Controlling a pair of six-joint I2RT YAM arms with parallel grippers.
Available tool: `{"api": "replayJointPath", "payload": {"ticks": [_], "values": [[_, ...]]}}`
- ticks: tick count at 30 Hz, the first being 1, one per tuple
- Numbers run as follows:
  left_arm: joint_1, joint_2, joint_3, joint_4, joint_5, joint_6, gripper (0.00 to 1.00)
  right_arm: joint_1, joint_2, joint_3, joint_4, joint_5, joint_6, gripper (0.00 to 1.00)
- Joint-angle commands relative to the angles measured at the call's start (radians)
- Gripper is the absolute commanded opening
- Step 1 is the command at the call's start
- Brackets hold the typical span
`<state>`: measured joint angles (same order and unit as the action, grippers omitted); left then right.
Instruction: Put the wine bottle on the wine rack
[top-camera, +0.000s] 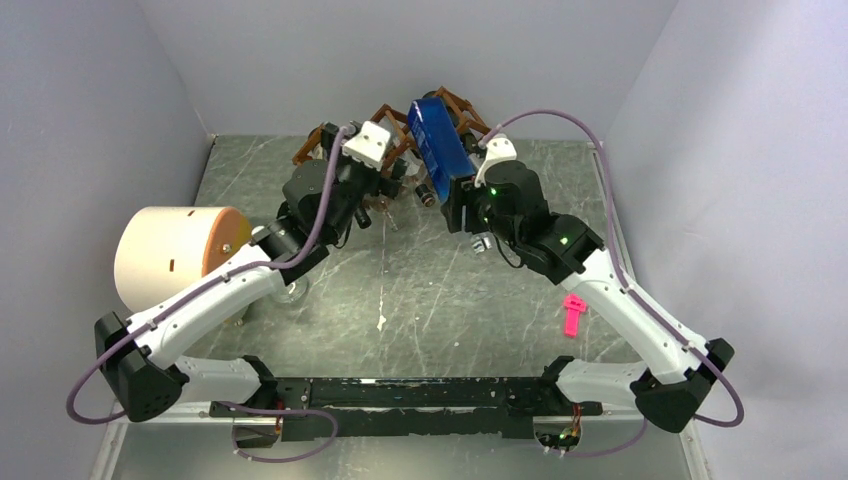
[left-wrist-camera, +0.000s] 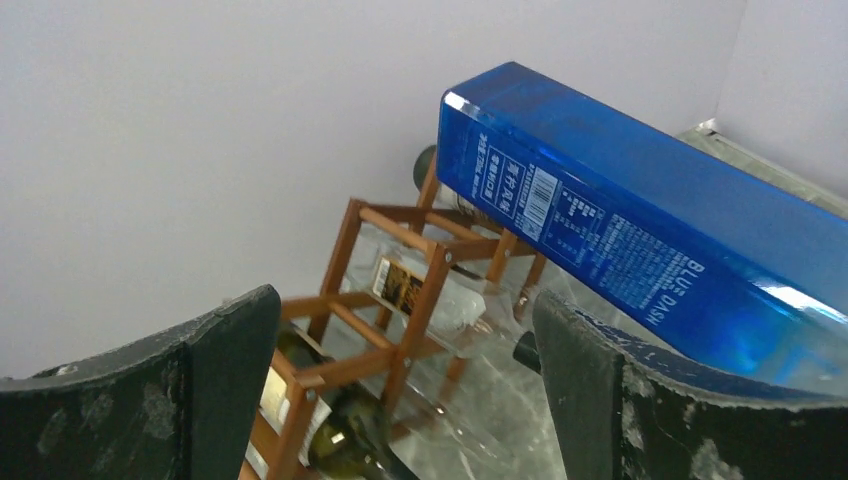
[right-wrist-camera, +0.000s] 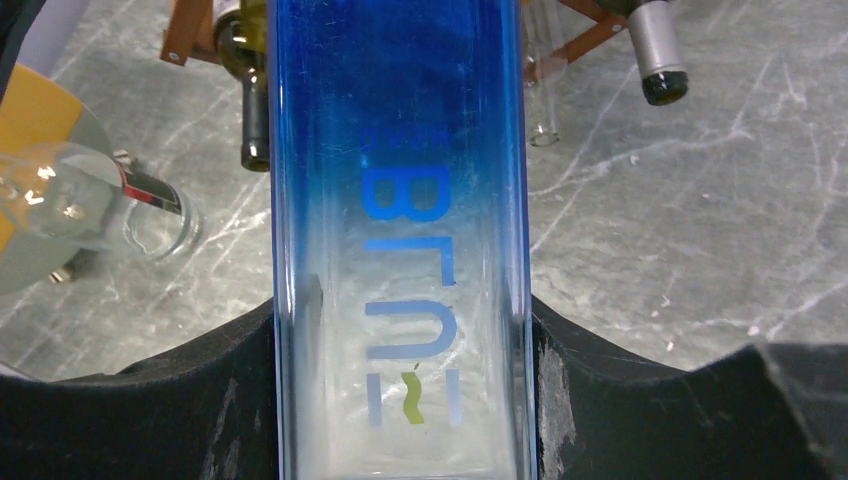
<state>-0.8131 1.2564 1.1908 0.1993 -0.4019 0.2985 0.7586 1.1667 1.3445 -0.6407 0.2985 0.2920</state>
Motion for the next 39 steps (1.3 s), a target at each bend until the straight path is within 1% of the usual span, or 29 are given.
{"api": "replayJointPath", "payload": {"ticks": [1,4,9,13,17,21,26,31,34,39], "values": [[0.018,-0.079,0.071,-0.169,-0.098,-0.250,0.99,-0.002,0.022,0.038,0.275,-0.019,0.030,0.00],[0.019,-0.145,0.084,-0.225,-0.116,-0.306,0.99,0.000,0.063,0.059,0.308,-0.039,0.029,0.00],[0.020,-0.252,0.070,-0.274,-0.174,-0.346,0.99,-0.001,0.146,0.084,0.400,-0.066,0.024,0.00],[0.020,-0.328,0.045,-0.291,-0.178,-0.361,0.99,0.000,0.223,0.110,0.486,-0.098,0.005,0.00],[0.020,-0.365,0.032,-0.313,-0.175,-0.381,0.99,-0.001,0.325,0.174,0.547,-0.093,-0.007,0.00],[0.020,-0.368,0.055,-0.377,-0.177,-0.430,0.99,-0.003,0.432,0.238,0.604,-0.083,-0.013,0.00],[0.020,-0.369,0.091,-0.476,-0.149,-0.477,0.99,-0.014,0.591,0.384,0.587,-0.097,-0.028,0.00],[0.019,-0.392,0.085,-0.547,-0.143,-0.506,0.99,-0.042,0.720,0.526,0.516,-0.172,-0.021,0.01],[0.020,-0.411,0.063,-0.557,-0.158,-0.509,0.99,-0.055,0.763,0.562,0.505,-0.218,-0.003,0.07],[0.020,-0.413,0.063,-0.577,-0.175,-0.515,0.99,-0.067,0.828,0.635,0.460,-0.228,0.020,0.16]]}}
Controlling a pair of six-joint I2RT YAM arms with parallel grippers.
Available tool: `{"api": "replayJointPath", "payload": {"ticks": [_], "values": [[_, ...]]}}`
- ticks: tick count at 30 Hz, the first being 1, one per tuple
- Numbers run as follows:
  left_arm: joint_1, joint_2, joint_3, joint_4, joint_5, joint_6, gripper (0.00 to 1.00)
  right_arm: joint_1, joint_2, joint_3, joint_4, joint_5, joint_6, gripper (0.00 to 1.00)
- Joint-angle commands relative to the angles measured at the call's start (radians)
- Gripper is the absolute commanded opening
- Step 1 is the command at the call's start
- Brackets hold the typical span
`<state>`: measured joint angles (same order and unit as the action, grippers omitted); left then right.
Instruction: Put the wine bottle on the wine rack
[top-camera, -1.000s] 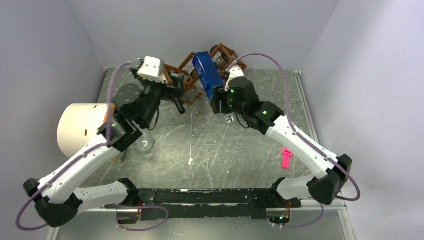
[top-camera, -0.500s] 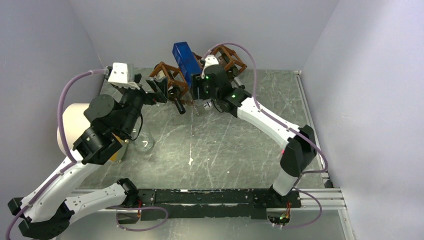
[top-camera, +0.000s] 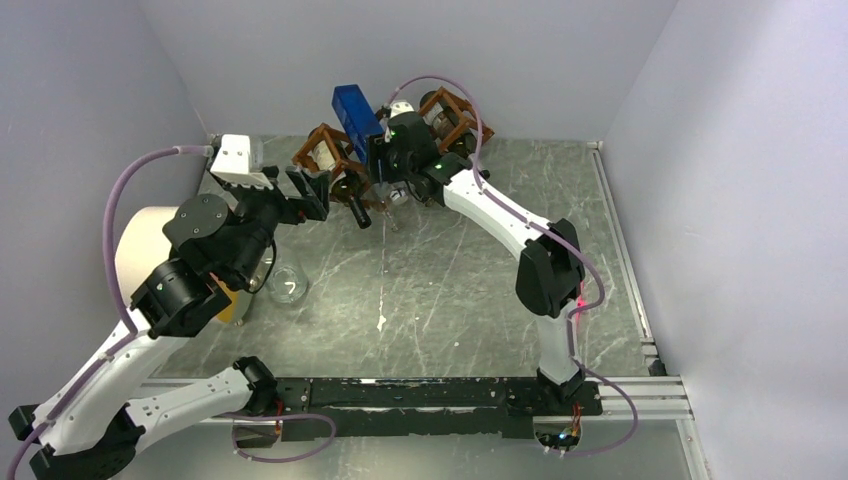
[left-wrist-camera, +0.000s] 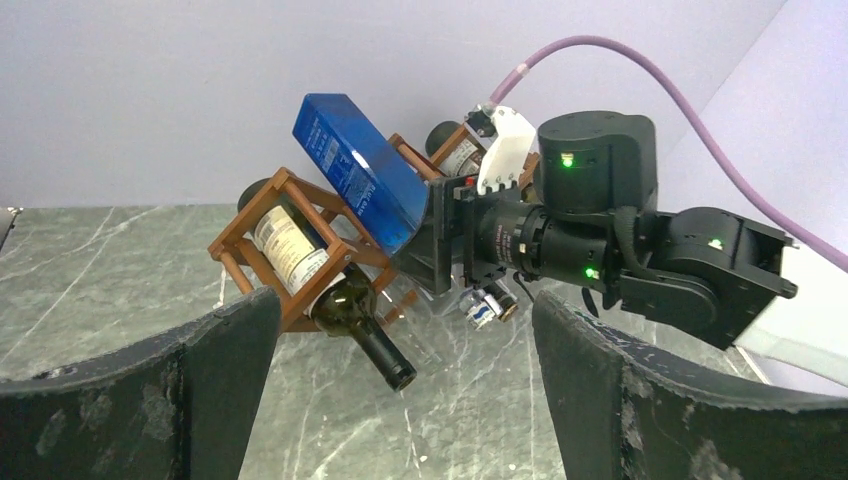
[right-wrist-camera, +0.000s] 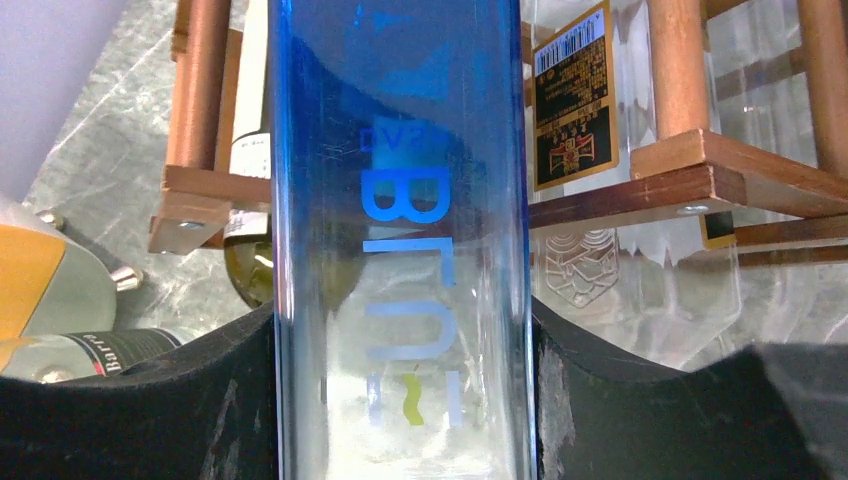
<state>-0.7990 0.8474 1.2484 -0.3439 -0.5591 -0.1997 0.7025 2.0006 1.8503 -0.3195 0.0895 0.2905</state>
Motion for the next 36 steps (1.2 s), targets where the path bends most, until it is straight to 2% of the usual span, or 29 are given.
{"api": "replayJointPath", "payload": {"ticks": [1,6,12,15,20,31,36], "values": [[0.005,-0.001,0.008,-0.037,-0.013,-0.016,0.99,-0.011,0.009,0.140,0.123,-0.024,0.022,0.18],[0.005,0.018,0.016,-0.050,-0.010,-0.011,0.99,-0.011,0.038,0.157,0.084,-0.025,0.036,0.34],[0.005,0.033,0.024,-0.062,0.021,-0.009,0.99,-0.011,0.025,0.110,0.091,-0.029,0.007,0.58],[0.006,0.029,0.023,-0.055,0.038,-0.010,0.99,-0.011,-0.027,0.061,0.130,-0.006,0.004,0.64],[0.006,0.017,0.024,-0.048,0.054,-0.004,0.99,-0.013,-0.032,0.076,0.096,0.017,-0.008,0.73],[0.006,0.009,0.043,-0.045,0.059,-0.003,0.99,-0.012,-0.130,-0.001,0.140,0.008,-0.010,0.77],[0.005,-0.011,0.049,-0.037,0.030,0.023,0.99,-0.005,-0.227,-0.107,0.200,-0.082,-0.013,0.77]]}}
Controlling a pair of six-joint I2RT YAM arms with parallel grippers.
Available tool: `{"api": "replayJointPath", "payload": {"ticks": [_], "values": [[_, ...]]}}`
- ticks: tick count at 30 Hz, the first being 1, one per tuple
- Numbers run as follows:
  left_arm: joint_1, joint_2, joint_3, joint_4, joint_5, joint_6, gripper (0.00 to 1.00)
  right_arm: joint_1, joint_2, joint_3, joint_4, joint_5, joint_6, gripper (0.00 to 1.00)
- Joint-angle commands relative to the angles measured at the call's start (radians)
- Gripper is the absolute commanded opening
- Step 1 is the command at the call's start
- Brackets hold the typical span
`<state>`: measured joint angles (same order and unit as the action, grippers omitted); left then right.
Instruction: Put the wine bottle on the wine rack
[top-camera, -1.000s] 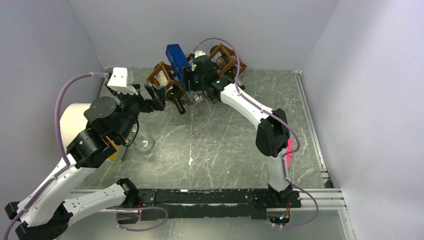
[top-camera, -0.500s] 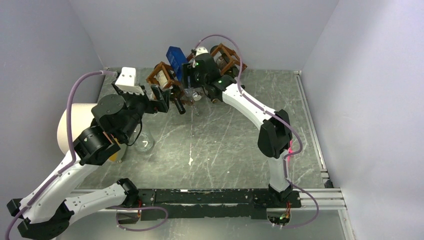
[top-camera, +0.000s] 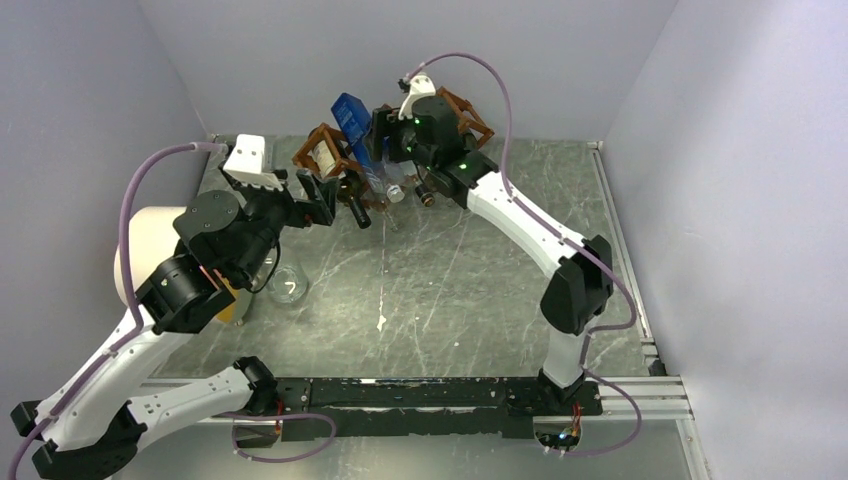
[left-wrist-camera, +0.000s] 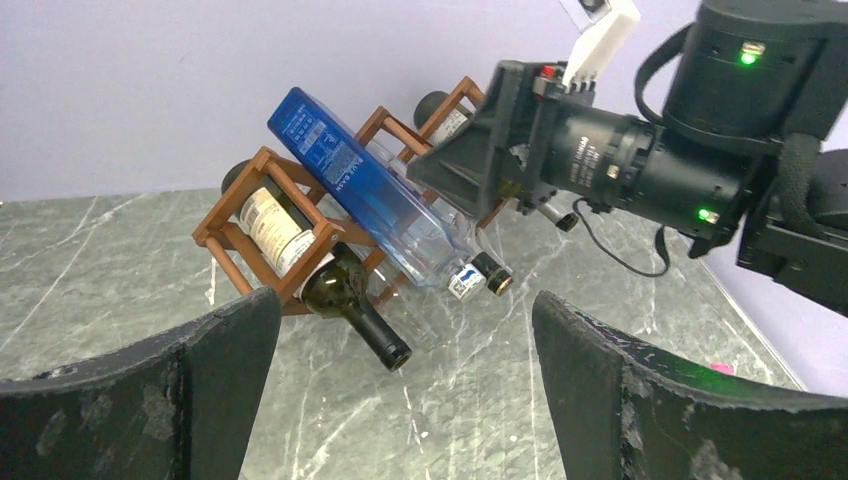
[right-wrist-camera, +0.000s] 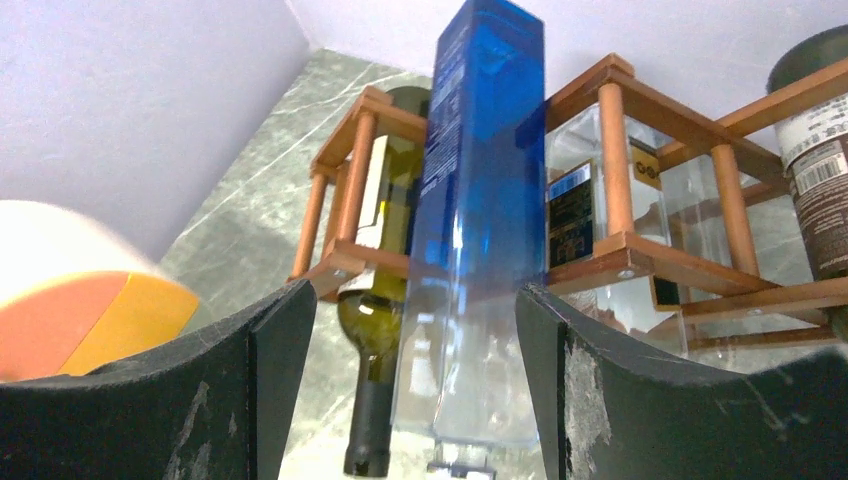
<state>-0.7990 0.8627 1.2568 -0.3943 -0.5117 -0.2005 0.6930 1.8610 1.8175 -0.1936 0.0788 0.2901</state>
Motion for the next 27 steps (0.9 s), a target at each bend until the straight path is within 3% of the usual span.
{"api": "replayJointPath", "payload": {"ticks": [1,7,13,27], "values": [[0.005,-0.031,0.041,0.016,-0.025,0.031,0.99,0.009,-0.110,-0.104,0.089,-0.088,-0.016,0.77],[0.006,-0.082,0.027,0.024,-0.102,0.060,0.99,0.090,-0.243,-0.304,0.206,-0.134,-0.066,0.77],[0.006,-0.165,-0.005,0.060,-0.152,0.056,1.00,0.208,-0.275,-0.414,0.303,-0.151,-0.106,0.77],[0.006,-0.221,0.025,0.007,-0.149,0.054,0.99,0.407,0.058,-0.166,0.305,-0.158,-0.157,0.77]]}}
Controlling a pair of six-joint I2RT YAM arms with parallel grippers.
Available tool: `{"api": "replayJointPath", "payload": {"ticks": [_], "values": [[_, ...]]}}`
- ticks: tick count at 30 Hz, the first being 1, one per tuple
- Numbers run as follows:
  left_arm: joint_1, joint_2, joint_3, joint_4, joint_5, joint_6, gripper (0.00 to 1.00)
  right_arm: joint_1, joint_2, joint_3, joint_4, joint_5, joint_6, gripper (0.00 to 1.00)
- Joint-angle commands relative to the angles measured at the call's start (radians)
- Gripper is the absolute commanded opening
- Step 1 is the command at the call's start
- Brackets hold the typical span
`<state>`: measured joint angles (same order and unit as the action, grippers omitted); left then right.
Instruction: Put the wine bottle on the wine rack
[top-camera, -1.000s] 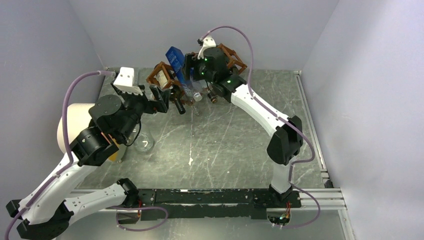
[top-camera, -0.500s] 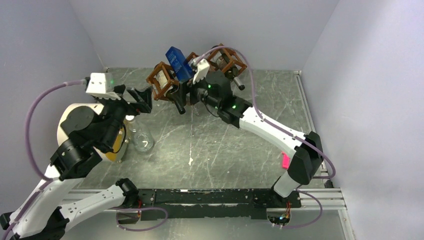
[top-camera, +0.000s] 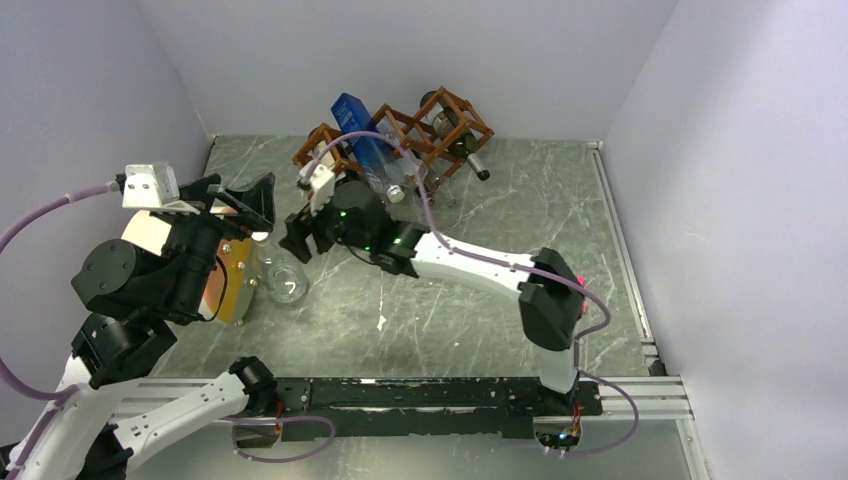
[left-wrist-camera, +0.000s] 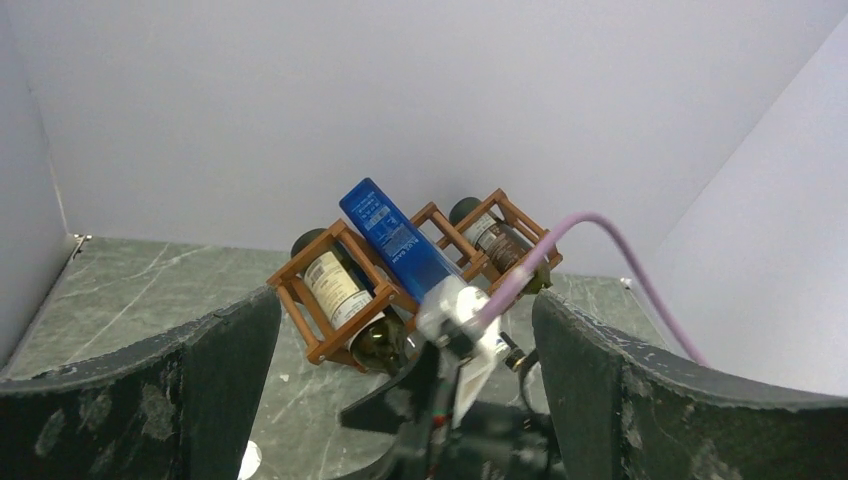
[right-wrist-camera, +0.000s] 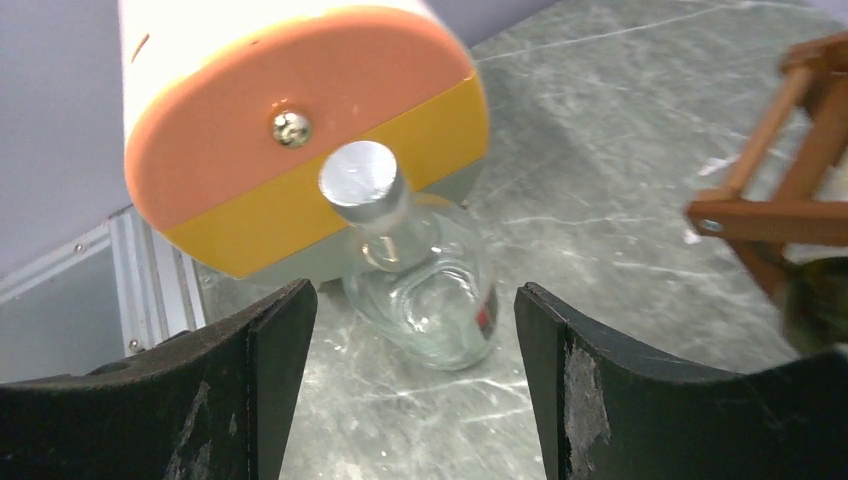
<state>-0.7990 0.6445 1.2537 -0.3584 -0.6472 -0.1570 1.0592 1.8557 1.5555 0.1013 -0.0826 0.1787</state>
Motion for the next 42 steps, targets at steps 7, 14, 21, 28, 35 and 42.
{"api": "replayJointPath", "payload": {"ticks": [7,14,21,28,35,42], "values": [[0.006,-0.015,0.026,-0.020,-0.028,0.028,0.99,0.074,0.215,0.233,0.002,0.017,-0.067,0.77],[0.005,-0.021,0.021,-0.005,-0.050,0.041,0.99,0.078,0.363,0.383,0.002,0.051,-0.081,0.71],[0.006,-0.018,0.031,-0.018,-0.041,0.034,0.99,0.080,0.366,0.344,0.082,0.064,-0.136,0.25],[0.006,0.007,0.026,-0.027,-0.012,0.012,0.99,0.086,0.221,0.090,0.194,0.148,-0.192,0.02],[0.006,0.050,0.016,-0.038,0.007,-0.025,1.00,0.086,0.044,-0.186,0.230,0.200,-0.170,0.00],[0.004,0.130,-0.011,-0.067,0.044,-0.097,1.00,0.084,-0.072,-0.365,0.127,0.210,-0.053,0.00]]}}
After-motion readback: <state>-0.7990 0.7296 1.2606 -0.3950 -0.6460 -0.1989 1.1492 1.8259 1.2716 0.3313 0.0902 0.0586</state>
